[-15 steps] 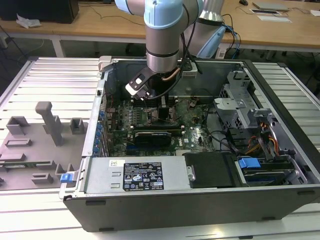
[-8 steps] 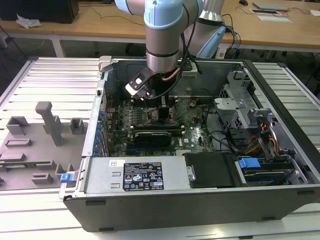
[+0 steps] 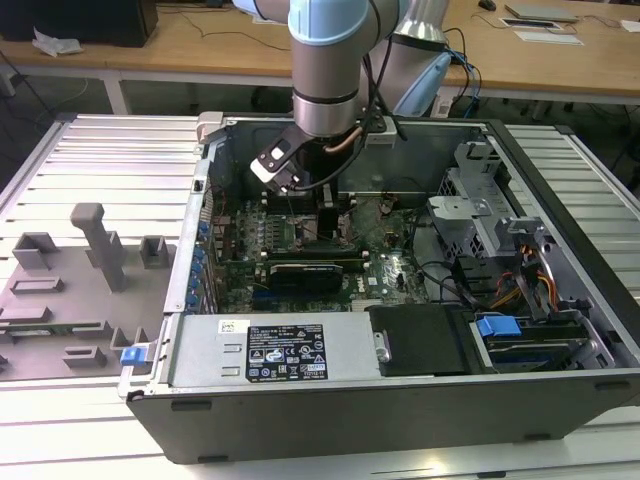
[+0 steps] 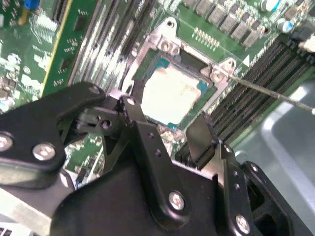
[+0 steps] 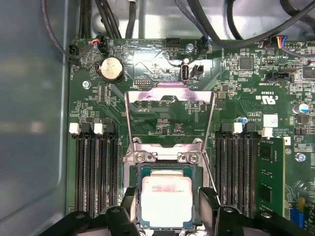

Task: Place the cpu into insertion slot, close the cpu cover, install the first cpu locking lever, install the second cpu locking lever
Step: 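Place the cpu into insertion slot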

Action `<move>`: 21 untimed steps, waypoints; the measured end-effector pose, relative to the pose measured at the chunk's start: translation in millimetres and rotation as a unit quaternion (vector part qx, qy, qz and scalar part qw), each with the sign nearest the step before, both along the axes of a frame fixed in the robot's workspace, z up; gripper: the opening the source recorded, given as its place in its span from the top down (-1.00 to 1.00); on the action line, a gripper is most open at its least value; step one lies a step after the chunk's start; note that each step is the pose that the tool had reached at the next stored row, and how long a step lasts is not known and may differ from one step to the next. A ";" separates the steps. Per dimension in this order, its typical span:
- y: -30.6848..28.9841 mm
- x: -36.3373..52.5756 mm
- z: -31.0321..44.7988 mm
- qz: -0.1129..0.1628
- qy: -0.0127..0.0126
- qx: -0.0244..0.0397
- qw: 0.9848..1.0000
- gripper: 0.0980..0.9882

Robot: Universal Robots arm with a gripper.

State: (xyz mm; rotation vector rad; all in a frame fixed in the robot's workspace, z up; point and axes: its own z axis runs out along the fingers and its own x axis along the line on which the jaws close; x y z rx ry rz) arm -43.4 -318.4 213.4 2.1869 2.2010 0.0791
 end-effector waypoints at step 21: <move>0.0 0.0 23.1 0.000 0.000 0.000 1.000 0.98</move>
